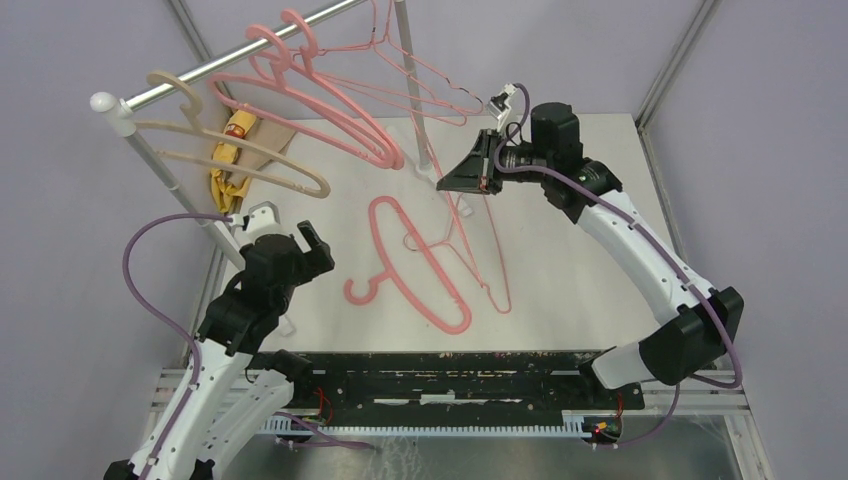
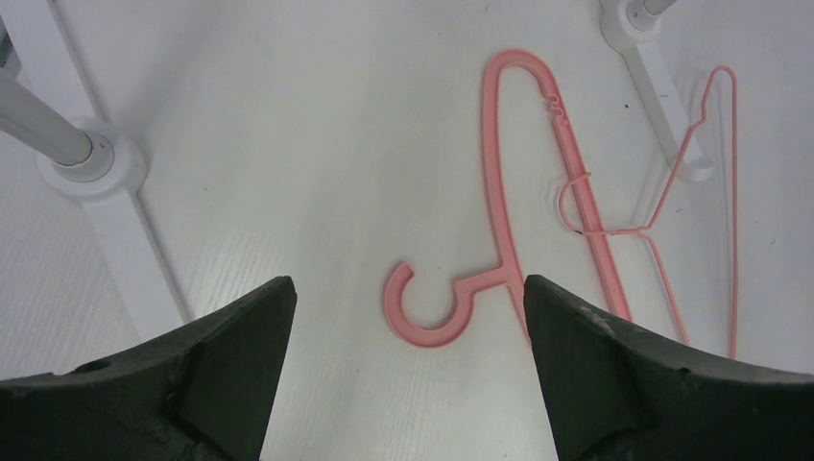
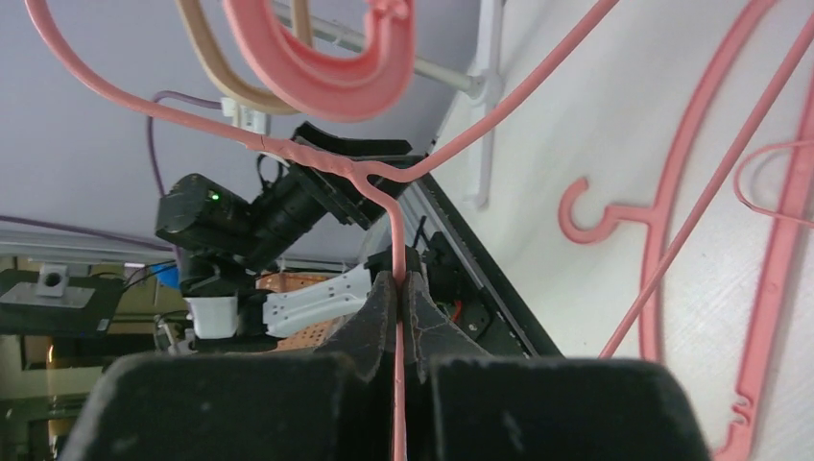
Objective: Organize the hangers
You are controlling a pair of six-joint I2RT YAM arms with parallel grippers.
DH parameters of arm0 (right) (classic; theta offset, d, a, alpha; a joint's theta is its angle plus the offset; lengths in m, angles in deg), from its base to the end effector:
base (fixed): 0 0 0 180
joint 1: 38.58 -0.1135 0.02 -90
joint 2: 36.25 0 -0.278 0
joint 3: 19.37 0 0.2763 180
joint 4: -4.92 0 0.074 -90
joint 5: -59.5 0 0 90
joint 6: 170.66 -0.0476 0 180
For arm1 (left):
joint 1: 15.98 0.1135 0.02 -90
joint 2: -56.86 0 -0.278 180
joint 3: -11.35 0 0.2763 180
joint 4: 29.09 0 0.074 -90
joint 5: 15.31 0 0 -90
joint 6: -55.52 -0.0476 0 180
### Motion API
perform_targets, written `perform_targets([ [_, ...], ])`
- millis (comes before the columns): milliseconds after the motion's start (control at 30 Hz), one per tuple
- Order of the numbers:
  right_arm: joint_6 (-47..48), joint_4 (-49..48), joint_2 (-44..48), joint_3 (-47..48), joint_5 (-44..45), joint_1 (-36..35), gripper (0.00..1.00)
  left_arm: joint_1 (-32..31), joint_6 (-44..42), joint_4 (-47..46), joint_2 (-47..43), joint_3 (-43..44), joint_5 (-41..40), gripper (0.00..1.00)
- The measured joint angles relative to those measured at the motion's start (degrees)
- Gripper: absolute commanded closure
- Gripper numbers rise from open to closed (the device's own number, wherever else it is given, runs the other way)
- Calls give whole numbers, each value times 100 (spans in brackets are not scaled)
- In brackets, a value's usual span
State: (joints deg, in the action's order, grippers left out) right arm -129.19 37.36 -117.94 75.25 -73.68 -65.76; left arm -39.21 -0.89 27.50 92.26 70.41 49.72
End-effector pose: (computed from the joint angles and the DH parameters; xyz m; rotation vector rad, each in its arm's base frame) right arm 0.2979 0.1896 0.4141 -0.1862 2.1509 1.5512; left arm 0.1410 -0.0386 0.3217 -0.4359 2.0428 -0.1326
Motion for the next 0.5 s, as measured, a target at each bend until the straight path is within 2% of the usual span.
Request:
perform_targets([
  [233,-695,-490,-424,772,-501,9,99,0,0,17,-15,57,-37,5],
  [500,-1628,-1513,-885,1351,-800,9,99,0,0,15,-4,192,-42,5],
])
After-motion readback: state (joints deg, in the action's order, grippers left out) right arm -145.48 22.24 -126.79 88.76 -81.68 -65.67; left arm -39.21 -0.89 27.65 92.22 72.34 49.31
